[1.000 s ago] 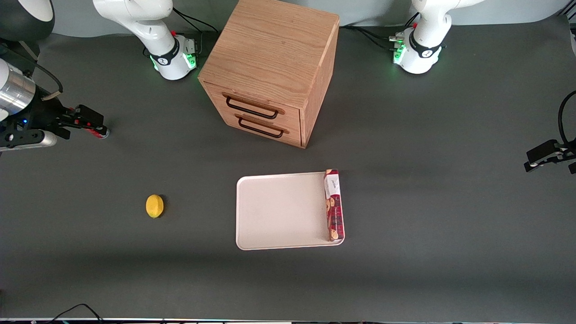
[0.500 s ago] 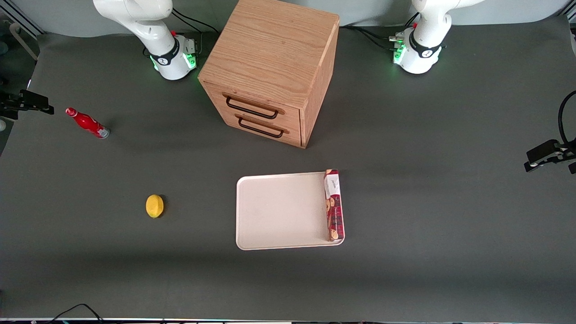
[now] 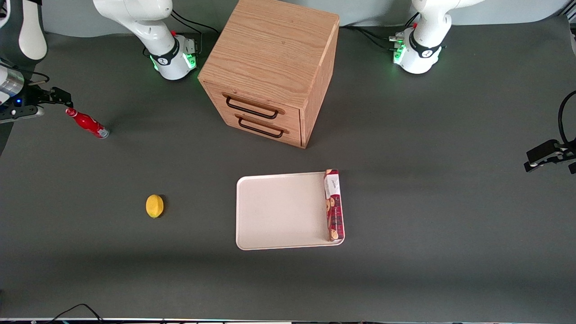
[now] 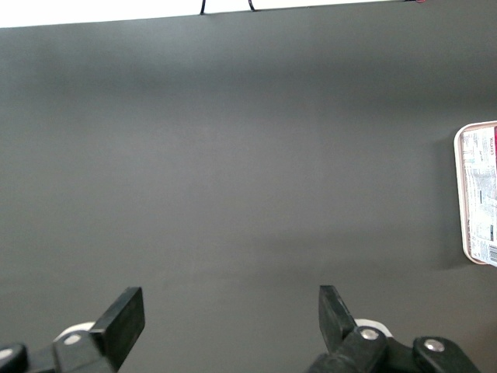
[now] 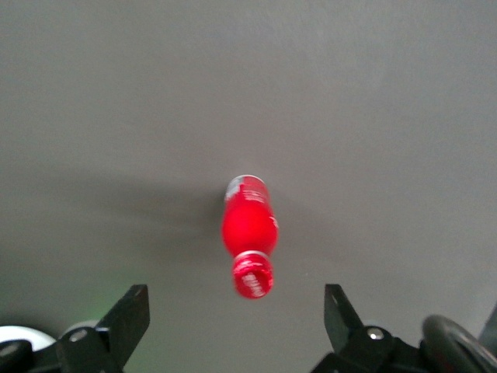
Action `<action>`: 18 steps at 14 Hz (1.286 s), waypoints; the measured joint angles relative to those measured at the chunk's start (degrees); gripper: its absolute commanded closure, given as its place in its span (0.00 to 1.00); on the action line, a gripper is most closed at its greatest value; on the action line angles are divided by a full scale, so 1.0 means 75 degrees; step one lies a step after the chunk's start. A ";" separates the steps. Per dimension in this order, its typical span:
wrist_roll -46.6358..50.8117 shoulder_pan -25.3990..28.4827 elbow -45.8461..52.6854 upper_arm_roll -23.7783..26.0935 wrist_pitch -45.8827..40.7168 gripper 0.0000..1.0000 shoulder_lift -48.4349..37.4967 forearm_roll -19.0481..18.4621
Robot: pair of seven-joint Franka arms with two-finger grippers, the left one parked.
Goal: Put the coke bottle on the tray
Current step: 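Close the right gripper around the red bottle's neck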
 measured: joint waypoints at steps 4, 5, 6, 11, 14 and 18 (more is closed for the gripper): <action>-0.0156 0.0010 -0.0924 -0.0609 0.1435 0.19 0.0141 -0.0306; -0.0159 0.0019 -0.0928 -0.0621 0.1461 0.36 0.0186 -0.0306; -0.0197 0.0031 -0.0928 -0.0649 0.1483 0.53 0.0219 -0.0306; -0.0424 0.0050 -0.0927 -0.0705 0.1544 1.00 0.0235 -0.0306; -0.0451 0.0095 -0.0920 -0.0705 0.1544 1.00 0.0228 -0.0309; -0.0459 0.0283 -0.0576 -0.0574 0.1125 1.00 0.0201 -0.0305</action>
